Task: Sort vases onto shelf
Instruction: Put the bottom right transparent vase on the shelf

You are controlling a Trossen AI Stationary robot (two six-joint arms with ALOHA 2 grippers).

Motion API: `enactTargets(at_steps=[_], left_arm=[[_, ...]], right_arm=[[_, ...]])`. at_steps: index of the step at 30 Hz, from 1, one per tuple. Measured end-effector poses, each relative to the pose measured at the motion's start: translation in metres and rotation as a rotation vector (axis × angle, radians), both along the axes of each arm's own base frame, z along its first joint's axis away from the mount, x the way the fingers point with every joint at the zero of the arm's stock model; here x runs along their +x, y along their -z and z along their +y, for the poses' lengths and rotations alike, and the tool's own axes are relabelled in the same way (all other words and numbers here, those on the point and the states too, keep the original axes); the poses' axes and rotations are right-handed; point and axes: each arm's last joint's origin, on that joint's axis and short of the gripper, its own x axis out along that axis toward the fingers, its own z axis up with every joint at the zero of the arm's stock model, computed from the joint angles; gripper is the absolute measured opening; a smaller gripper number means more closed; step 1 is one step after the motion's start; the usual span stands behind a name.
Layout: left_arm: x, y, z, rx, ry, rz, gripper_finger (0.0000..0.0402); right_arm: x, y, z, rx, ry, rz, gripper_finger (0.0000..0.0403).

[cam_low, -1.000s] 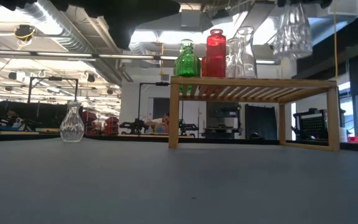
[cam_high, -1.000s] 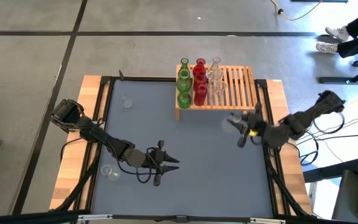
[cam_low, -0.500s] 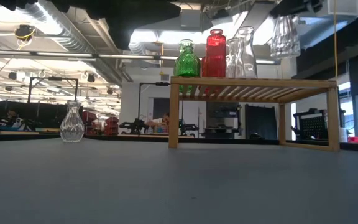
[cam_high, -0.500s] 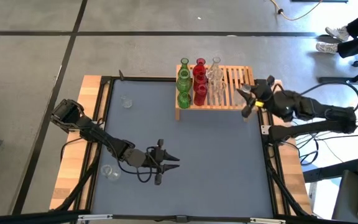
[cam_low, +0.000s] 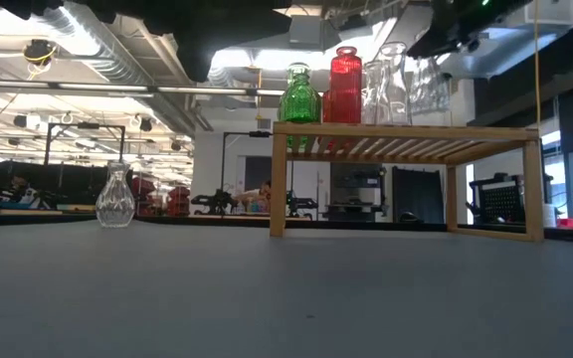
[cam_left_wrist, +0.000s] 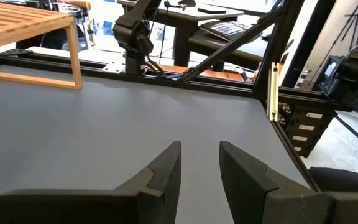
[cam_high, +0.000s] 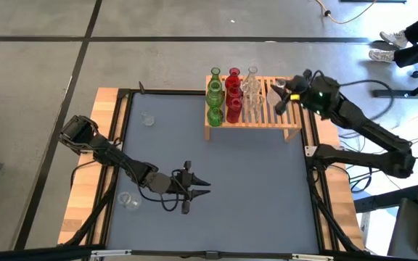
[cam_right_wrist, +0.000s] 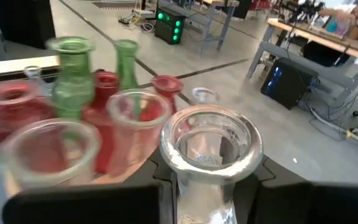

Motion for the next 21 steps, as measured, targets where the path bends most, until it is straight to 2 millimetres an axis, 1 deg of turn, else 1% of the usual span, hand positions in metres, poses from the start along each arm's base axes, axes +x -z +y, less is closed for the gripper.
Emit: enactTargets(at_steps=[4,7,10,14,21], left_arm=[[0.000,0.000,0.000,0.000,0.000,0.000,0.0102],[0.001,0.000,0.002,0.016,-0.003,0.001,0.0102],[0.001,0.000,0.002,0.025,-0.003,0.001,0.0102],[0.001,0.000,0.002,0.030,-0.001,0.002,0.0102],[0.002,0.000,0.005,0.033,-0.013,0.002,0.0102]], right_arm=[[0.006,0.006,-0.028,0.025,0.015,-0.019,0.0074],[0.009,0.015,-0.049,0.055,0.048,-0.002,0.0074],[0.011,0.023,-0.064,0.087,0.049,0.009,0.0074],[0.016,0.029,-0.074,0.116,0.036,-0.005,0.0074],[0.020,0.031,-0.078,0.122,0.033,-0.022,0.0074]])
